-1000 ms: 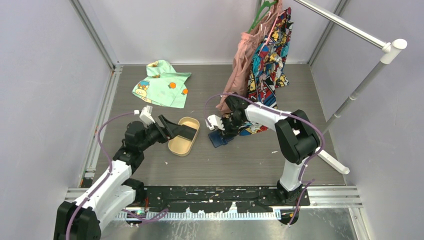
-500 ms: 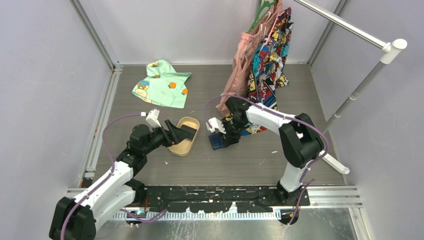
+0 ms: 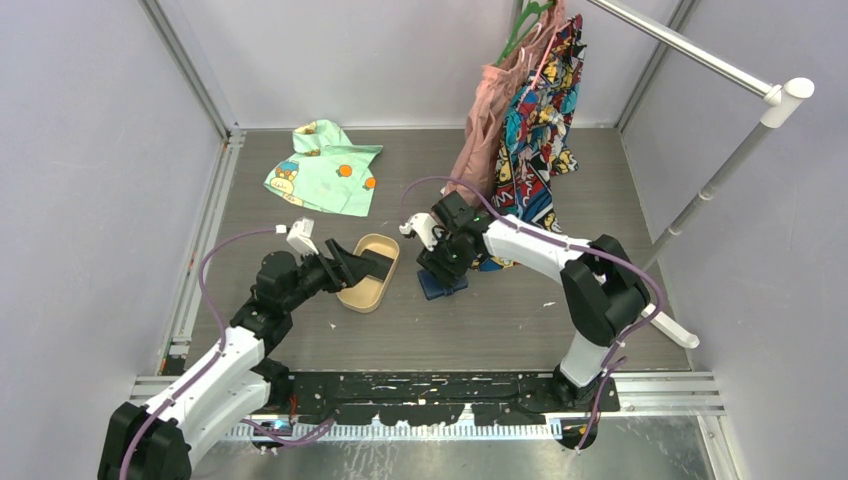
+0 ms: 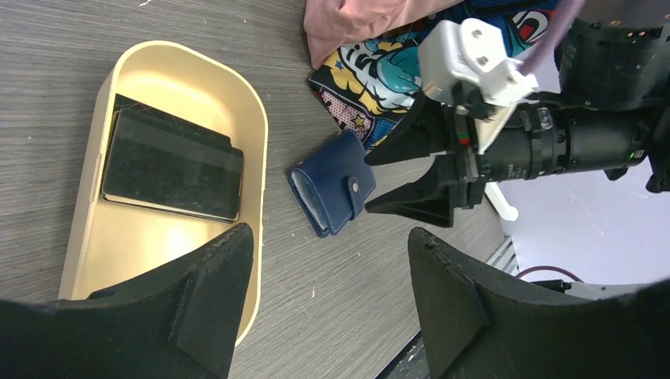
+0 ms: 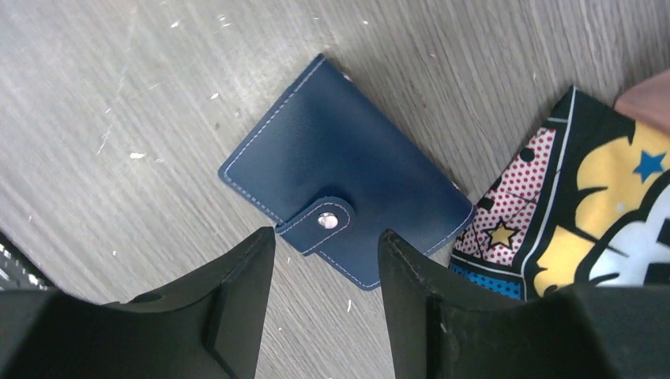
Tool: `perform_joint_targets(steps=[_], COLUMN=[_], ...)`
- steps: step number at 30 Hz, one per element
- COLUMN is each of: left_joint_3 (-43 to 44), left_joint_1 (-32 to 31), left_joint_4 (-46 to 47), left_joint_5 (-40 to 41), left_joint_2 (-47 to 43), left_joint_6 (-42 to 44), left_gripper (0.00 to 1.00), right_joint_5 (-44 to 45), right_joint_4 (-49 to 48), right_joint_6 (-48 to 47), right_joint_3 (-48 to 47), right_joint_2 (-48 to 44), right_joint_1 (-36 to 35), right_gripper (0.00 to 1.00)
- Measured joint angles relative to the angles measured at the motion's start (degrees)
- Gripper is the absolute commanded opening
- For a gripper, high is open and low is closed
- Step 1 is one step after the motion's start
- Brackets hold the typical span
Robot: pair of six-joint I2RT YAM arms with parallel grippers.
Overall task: Put the credit cards into the card holder
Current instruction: Open the card holder at the center of the board.
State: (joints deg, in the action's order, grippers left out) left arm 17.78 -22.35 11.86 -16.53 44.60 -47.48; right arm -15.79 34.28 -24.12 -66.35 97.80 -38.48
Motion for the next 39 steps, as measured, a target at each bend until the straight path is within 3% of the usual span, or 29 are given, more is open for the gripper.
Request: perform_joint_targets(steps=[9,17,23,28,32,37,39], left_joint_3=[-0.02,-0.46,-1.86,-2.95,-3.48,-4.11,-4.22], left_joint_1=[-0.04,-0.04,-0.15,-1.33,-2.8,-4.59,-4.85], left_joint_4=[-0.09,-0.13,0.11,1.09,2.69,3.54,3.74], left_joint_5=[0.52,0.5,0.46,0.42,0.28,0.5,0.61], left_joint_2=[-1.81,-2.19,-3.21,-3.21,-2.56,-2.01,-2.1], left_joint_6=[0.0,0.0,-0.02,0.0,0.2,0.55,0.85], left_gripper=[0.72,0.72,0.72,0.72,0.72,0.72,0.72], right_joint_5=[11.13,13.75,13.07,10.97,7.69,5.64,6.45], right_joint_4=[-0.09,-0.07,-0.24,0.0,0.15,0.72,0.85], right_joint_6=[12.94,16.85,16.52,14.32,11.56,10.73,11.32], right_joint_3=[-1.31,-1.4,-1.4,-1.38,-1.2,-1.22,-1.22], right_joint_2=[4.96,5.25,5.16,4.68,4.22,4.2,4.2], right_joint_1=[-2.32,-4.63,-4.81,-4.74,-4.44,-4.44,-4.42], right_gripper=[0.55,0.22,0.08,0.04,0.07,0.37,0.44])
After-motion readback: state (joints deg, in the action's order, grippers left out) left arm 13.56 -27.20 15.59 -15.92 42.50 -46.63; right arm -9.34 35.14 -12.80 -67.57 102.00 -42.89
